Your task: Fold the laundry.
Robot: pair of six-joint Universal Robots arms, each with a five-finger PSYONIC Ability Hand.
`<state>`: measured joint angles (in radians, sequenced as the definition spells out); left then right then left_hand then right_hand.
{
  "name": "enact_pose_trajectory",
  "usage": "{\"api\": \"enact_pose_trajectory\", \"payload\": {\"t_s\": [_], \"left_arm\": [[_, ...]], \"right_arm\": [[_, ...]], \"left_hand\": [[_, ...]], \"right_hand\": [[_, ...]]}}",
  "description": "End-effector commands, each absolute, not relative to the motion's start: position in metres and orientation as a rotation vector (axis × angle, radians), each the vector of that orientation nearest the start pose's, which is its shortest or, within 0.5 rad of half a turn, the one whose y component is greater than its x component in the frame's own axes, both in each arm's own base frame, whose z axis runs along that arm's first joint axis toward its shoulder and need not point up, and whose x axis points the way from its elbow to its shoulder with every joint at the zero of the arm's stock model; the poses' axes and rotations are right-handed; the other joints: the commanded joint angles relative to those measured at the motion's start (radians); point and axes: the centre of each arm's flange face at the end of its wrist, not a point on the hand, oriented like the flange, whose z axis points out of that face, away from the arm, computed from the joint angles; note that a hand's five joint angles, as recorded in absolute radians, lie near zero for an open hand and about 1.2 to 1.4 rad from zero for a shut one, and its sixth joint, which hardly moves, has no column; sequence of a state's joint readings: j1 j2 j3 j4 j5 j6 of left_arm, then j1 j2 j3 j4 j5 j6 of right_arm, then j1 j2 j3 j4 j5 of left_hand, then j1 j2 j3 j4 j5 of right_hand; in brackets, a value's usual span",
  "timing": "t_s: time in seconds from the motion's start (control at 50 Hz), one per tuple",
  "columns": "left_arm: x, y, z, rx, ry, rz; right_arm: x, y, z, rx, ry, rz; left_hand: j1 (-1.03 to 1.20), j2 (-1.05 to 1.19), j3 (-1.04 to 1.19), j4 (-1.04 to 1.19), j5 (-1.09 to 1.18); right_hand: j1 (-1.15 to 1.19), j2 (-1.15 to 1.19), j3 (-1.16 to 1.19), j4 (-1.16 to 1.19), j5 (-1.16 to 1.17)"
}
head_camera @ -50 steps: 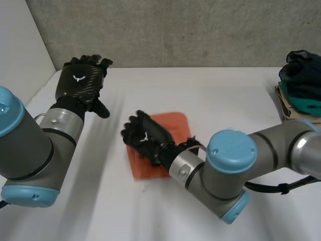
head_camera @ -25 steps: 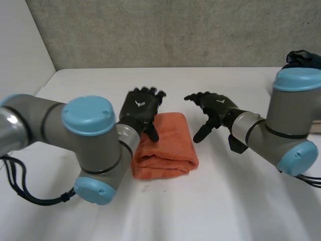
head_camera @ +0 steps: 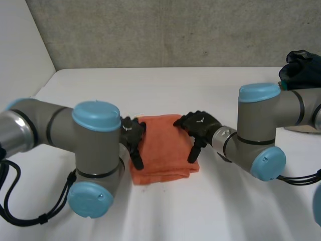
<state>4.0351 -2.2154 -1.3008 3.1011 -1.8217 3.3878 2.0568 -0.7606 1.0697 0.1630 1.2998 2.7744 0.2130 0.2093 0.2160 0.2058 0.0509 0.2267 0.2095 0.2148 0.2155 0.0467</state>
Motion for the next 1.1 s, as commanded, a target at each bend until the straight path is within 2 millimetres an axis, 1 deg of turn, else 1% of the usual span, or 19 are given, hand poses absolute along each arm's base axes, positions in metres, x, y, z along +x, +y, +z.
{"api": "enact_pose_trajectory", "payload": {"t_s": [0.02, 0.06, 0.1, 0.14, 0.16, 0.22, 0.24, 0.3, 0.34, 0.36, 0.46, 0.56, 0.7, 0.76, 0.9, 0.98, 1.0, 1.08, 1.1], "left_arm": [[-0.337, -0.246, 0.213, 0.98, 2.351, -2.024], [-0.34, -0.247, 0.227, 1.011, 2.331, -2.107], [-0.342, -0.245, 0.249, 1.087, 2.292, -2.234], [-0.344, -0.242, 0.261, 1.167, 2.269, -2.306], [-0.345, -0.238, 0.271, 1.265, 2.249, -2.364], [-0.348, -0.231, 0.28, 1.427, 2.239, -2.428], [-0.35, -0.225, 0.283, 1.528, 2.25, -2.445], [-0.35, -0.219, 0.285, 1.617, 2.29, -2.442], [-0.348, -0.219, 0.284, 1.619, 2.337, -2.424], [-0.347, -0.22, 0.284, 1.61, 2.344, -2.422], [-0.347, -0.221, 0.283, 1.59, 2.349, -2.418], [-0.347, -0.221, 0.284, 1.585, 2.348, -2.419], [-0.347, -0.222, 0.281, 1.584, 2.356, -2.411], [-0.346, -0.223, 0.28, 1.578, 2.363, -2.406], [-0.344, -0.225, 0.28, 1.565, 2.366, -2.406], [-0.344, -0.225, 0.279, 1.564, 2.37, -2.404], [-0.344, -0.225, 0.279, 1.564, 2.37, -2.404], [-0.343, -0.227, 0.28, 1.554, 2.369, -2.405], [-0.342, -0.228, 0.28, 1.549, 2.367, -2.407]], "right_arm": [[0.338, -0.278, 0.179, -1.239, 2.011, -1.676], [0.337, -0.265, 0.183, -1.235, 1.964, -1.728], [0.337, -0.254, 0.182, -1.243, 1.923, -1.755], [0.339, -0.236, 0.176, -1.264, 1.87, -1.776], [0.338, -0.23, 0.172, -1.272, 1.863, -1.772], [0.339, -0.21, 0.155, -1.295, 1.839, -1.755], [0.339, -0.204, 0.15, -1.309, 1.83, -1.747], [0.342, -0.19, 0.136, -1.347, 1.795, -1.739], [0.343, -0.187, 0.13, -1.363, 1.784, -1.743], [0.344, -0.187, 0.12, -1.384, 1.782, -1.74], [0.348, -0.191, 0.104, -1.438, 1.762, -1.767], [0.355, -0.204, 0.105, -1.424, 1.726, -1.867], [0.362, -0.226, 0.102, -1.382, 1.76, -1.935], [0.367, -0.231, 0.104, -1.372, 1.744, -1.954], [0.372, -0.239, 0.101, -1.362, 1.739, -1.966], [0.375, -0.24, 0.102, -1.361, 1.72, -1.962], [0.376, -0.242, 0.102, -1.357, 1.712, -1.962], [0.382, -0.246, 0.097, -1.356, 1.7, -1.935], [0.383, -0.247, 0.097, -1.354, 1.699, -1.927]], "left_hand": [[0.05, 0.054, 0.047, 0.058, 0.038], [0.05, 0.054, 0.047, 0.058, 0.038], [0.056, 0.06, 0.053, 0.063, 0.044], [0.056, 0.06, 0.053, 0.063, 0.044], [0.056, 0.06, 0.053, 0.063, 0.044], [0.062, 0.066, 0.059, 0.069, 0.05], [0.065, 0.069, 0.062, 0.072, 0.053], [0.086, 0.089, 0.083, 0.093, 0.073], [0.086, 0.089, 0.083, 0.093, 0.073], [0.086, 0.089, 0.083, 0.093, 0.073], [0.086, 0.089, 0.083, 0.093, 0.073], [0.086, 0.089, 0.083, 0.093, 0.073], [0.086, 0.089, 0.083, 0.093, 0.073], [0.086, 0.089, 0.083, 0.093, 0.073], [0.086, 0.089, 0.083, 0.093, 0.073], [0.086, 0.089, 0.083, 0.093, 0.073], [0.086, 0.089, 0.083, 0.093, 0.073], [0.089, 0.092, 0.086, 0.096, 0.076], [0.089, 0.092, 0.086, 0.096, 0.076]], "right_hand": [[-0.052, -0.035, -0.04, -0.041, -0.047], [-0.052, -0.035, -0.04, -0.041, -0.047], [-0.052, -0.035, -0.04, -0.041, -0.047], [-0.052, -0.035, -0.04, -0.041, -0.047], [-0.052, -0.035, -0.04, -0.041, -0.047], [-0.052, -0.035, -0.04, -0.041, -0.047], [-0.052, -0.035, -0.04, -0.041, -0.047], [-0.052, -0.035, -0.04, -0.041, -0.047], [-0.052, -0.035, -0.04, -0.041, -0.047], [-0.052, -0.035, -0.04, -0.041, -0.047], [-0.052, -0.035, -0.04, -0.041, -0.047], [-0.052, -0.035, -0.04, -0.041, -0.047], [-0.013, 0.004, -0.001, -0.002, -0.007], [0.066, 0.083, 0.078, 0.078, 0.072], [0.108, 0.125, 0.12, 0.119, 0.113], [0.439, 0.456, 0.451, 0.45, 0.444], [0.655, 0.672, 0.667, 0.666, 0.66], [1.168, 1.185, 1.18, 1.179, 1.174], [1.17, 1.187, 1.181, 1.181, 1.175]]}}
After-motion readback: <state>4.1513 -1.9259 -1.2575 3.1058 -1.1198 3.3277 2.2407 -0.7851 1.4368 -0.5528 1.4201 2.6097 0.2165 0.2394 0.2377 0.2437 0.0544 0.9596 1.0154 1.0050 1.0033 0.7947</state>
